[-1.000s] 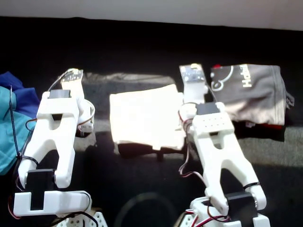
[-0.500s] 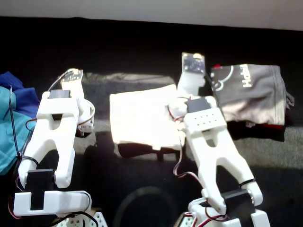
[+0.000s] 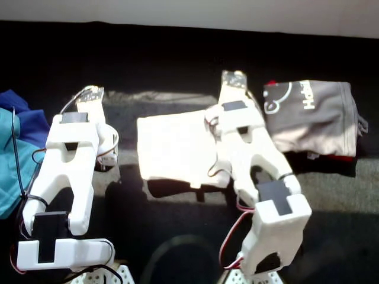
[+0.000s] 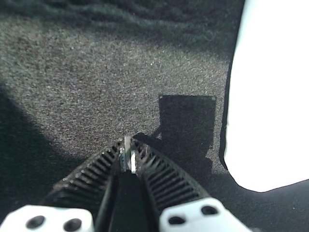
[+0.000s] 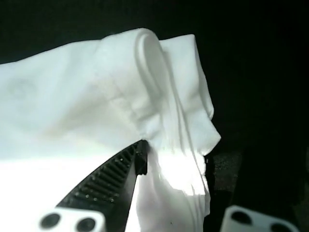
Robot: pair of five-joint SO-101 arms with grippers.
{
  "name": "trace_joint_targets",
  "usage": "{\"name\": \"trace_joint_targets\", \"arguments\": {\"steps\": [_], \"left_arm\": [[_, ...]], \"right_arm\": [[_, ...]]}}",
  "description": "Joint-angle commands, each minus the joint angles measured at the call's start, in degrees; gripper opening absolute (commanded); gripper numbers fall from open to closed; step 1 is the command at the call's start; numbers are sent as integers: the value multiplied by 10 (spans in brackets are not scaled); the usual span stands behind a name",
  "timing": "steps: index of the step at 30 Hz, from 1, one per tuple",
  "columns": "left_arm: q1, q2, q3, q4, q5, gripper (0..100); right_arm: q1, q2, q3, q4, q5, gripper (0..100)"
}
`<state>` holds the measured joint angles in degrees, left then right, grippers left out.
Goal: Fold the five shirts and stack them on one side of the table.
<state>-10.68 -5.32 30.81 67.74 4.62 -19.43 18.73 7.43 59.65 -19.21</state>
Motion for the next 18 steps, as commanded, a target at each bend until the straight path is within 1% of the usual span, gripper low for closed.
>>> {"name": "trace_joint_targets", "arguments": {"steps": [1, 7, 8, 9, 11, 13, 14, 18], "left_arm": [[-7, -24, -1, -3, -2, 10], [-20, -24, -2, -5, -2, 10], [-24, -24, -2, -5, -2, 10], [-28, -24, -3, -5, -2, 10], [-36, -24, -3, -4, -2, 10], [-45, -24, -3, -4, -2, 10], [-51, -24, -3, -3, -2, 10], [-70, -24, -2, -3, -2, 10]], "right_arm": [[4, 40, -44, 21, -6, 289], [3, 102, -120, 100, -4, 276], [1, 113, -137, 111, -3, 239], [1, 123, -153, 121, -2, 175], [1, 146, -184, 132, 2, 0], [0, 169, -211, 149, 37, 28], [0, 182, -224, 160, 50, 5], [6, 201, -268, 206, 60, 6]]}}
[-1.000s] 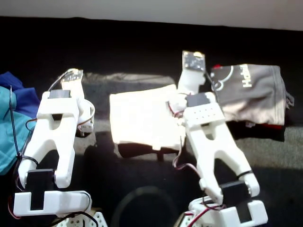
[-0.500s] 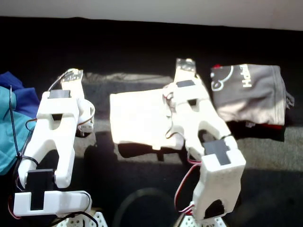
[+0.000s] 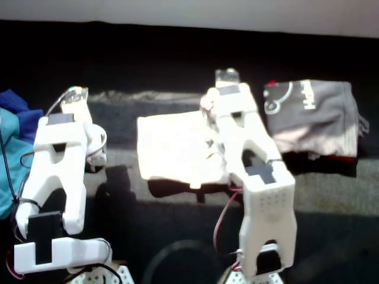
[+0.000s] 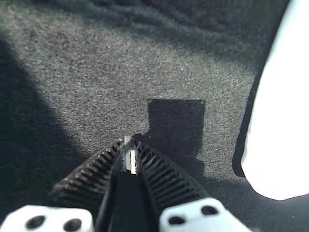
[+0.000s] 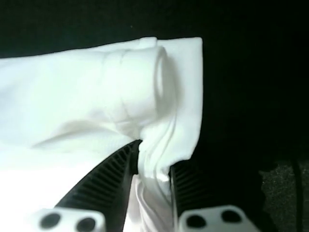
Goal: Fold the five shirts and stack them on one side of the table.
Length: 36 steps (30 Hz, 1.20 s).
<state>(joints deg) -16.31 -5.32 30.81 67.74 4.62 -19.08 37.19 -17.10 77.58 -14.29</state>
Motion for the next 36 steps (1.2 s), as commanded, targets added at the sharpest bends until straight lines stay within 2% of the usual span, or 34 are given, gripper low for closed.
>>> {"name": "trace_joint_targets", "arguments": {"steps": [1, 7, 15, 20, 28, 33, 36], "left_arm": [[-15, -24, -2, -3, -2, 10], [-18, -24, -2, -3, -2, 10], [-18, -24, -5, -7, -2, 10], [-18, -24, -5, -7, -2, 10], [-18, -24, -5, -7, -2, 10], [-18, -24, -5, -7, -2, 10], [-18, -24, -2, -7, -2, 10]], "right_arm": [[7, 12, -35, 36, 12, 6], [17, -72, -139, 121, 88, 6], [85, -159, -283, 234, 194, 6], [136, -206, -331, 233, 259, 6], [238, -240, -340, 233, 268, 6], [298, -240, -340, 223, 334, 6], [342, -240, -336, 177, 374, 6]]}}
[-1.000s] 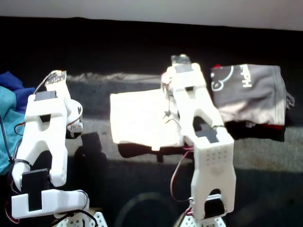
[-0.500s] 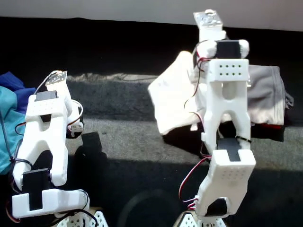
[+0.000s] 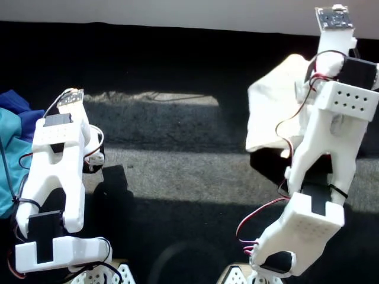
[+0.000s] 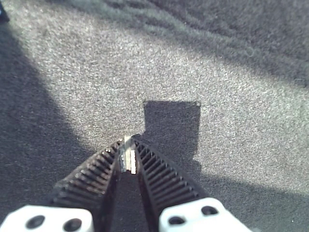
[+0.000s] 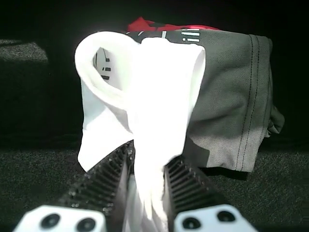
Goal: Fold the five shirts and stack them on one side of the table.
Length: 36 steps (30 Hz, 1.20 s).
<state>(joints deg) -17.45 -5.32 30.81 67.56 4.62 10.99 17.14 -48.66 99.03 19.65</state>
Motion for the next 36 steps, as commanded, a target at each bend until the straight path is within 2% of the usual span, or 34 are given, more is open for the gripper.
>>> {"name": "trace_joint_targets", "arguments": {"steps": [1, 8, 14, 20, 22, 27, 33, 36], "left_arm": [[-7, -24, -2, -5, -2, 10], [-7, -24, -3, -4, -1, 10], [-7, -24, -2, -2, -1, 10], [-7, -24, -2, -1, -1, 10], [-7, -24, -2, -1, -1, 10], [-7, -24, -4, -1, -1, 10], [-7, -24, -5, -1, -1, 10], [-10, -25, -6, -1, -1, 10]], "right_arm": [[55, -38, -20, -55, 47, 6], [116, 60, -15, -88, 111, 6], [140, 160, -49, -184, 114, 6], [137, 229, -94, -192, 114, 9], [140, 233, -112, -178, 113, 58], [142, 232, -150, -156, 111, 263], [141, 234, -225, -157, 109, 276], [140, 230, -247, -126, 65, 265]]}}
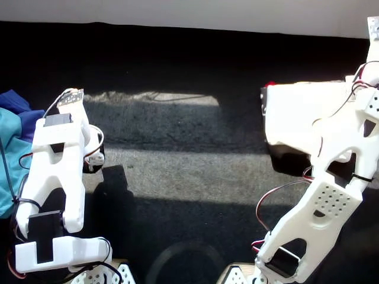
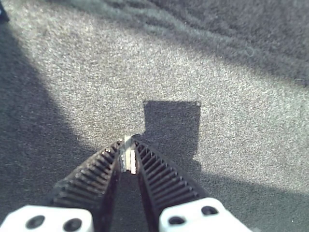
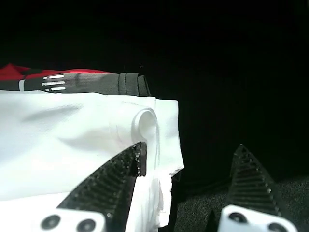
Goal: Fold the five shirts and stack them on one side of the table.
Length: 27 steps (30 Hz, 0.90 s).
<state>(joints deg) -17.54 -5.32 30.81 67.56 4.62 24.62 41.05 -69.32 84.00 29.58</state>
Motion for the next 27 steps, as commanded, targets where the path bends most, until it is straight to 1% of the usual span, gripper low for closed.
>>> {"name": "trace_joint_targets", "arguments": {"steps": [1, 4, 6, 8, 13, 15, 18, 20, 22, 25, 27], "left_arm": [[-15, -27, -7, -1, -1, 10], [-45, -59, -7, -3, -1, 10], [-78, -95, -13, -1, -2, 10], [-124, -130, -24, -1, -5, 13], [-229, -156, -83, -4, -103, 19], [-268, -144, -107, -5, -129, 62], [-318, -99, -138, -1, -177, 163], [-348, -64, -148, 11, -191, 203], [-377, -36, -163, 40, -192, 206], [-409, -9, -189, 101, -192, 207], [-426, 1, -204, 127, -192, 210]], "right_arm": [[2, -9, -56, 44, -55, 239], [-7, -8, -114, 103, -106, 87], [-16, -8, -159, 143, -126, 3], [-29, -8, -197, 172, -128, 26], [-36, -9, -218, 172, -128, 74], [-36, -12, -218, 173, -128, 80], [-36, -43, -198, 173, -128, 80], [-36, -83, -156, 173, -128, 80], [-44, -138, -84, 173, -128, 80], [-68, -233, 59, 172, -128, 80], [-93, -295, 159, 171, -127, 80]]}}
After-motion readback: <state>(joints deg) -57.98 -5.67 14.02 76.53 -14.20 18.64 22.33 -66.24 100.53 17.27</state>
